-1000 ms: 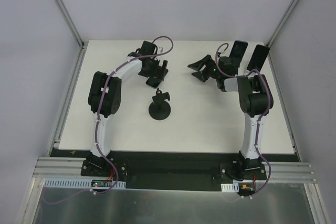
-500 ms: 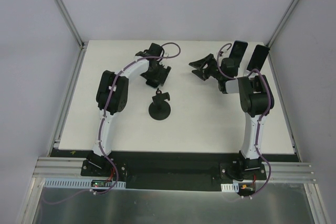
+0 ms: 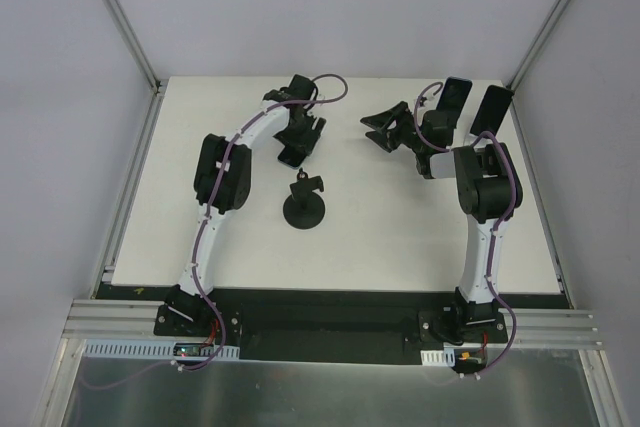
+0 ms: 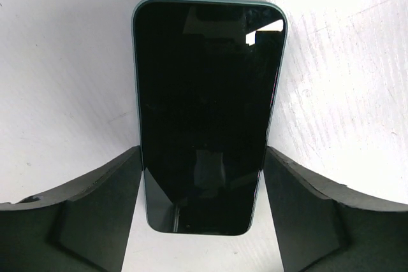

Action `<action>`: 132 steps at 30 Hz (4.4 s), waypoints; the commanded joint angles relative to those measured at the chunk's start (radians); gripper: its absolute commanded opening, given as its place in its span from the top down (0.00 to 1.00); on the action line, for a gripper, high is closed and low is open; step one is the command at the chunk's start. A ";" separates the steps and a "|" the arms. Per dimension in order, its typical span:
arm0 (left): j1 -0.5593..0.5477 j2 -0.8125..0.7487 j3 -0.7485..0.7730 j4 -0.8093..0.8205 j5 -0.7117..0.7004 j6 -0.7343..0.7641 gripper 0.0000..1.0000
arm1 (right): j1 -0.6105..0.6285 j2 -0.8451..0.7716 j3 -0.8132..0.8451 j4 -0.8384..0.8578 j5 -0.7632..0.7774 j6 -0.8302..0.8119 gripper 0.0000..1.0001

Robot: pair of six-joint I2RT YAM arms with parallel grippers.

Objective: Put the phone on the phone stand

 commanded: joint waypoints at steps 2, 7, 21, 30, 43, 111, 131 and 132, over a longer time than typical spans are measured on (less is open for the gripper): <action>-0.007 0.051 0.008 -0.091 -0.035 0.024 0.42 | -0.003 -0.028 0.008 0.066 -0.020 -0.003 0.29; -0.009 0.034 -0.014 -0.108 -0.017 0.040 0.60 | -0.004 -0.042 0.001 0.064 -0.019 -0.019 0.29; -0.005 -0.116 -0.093 -0.077 -0.023 0.034 1.00 | -0.006 -0.050 0.003 0.066 -0.025 -0.034 0.29; -0.004 -0.219 -0.156 -0.007 -0.026 0.010 1.00 | 0.008 -0.025 0.050 -0.002 -0.029 -0.031 0.29; -0.004 -0.294 -0.204 0.061 0.074 -0.016 1.00 | 0.183 0.104 0.237 -0.167 -0.011 0.102 0.25; -0.036 -1.282 -1.040 0.600 0.351 -0.755 0.07 | -0.012 -0.655 -0.304 -0.195 0.122 -0.011 0.99; -0.493 -1.347 -1.449 1.728 0.247 -0.987 0.45 | 0.338 -1.415 -0.493 -0.465 0.578 -0.071 0.99; -0.499 -1.337 -1.446 1.742 0.241 -0.991 0.49 | 0.351 -1.424 -0.499 -0.464 0.595 -0.071 0.99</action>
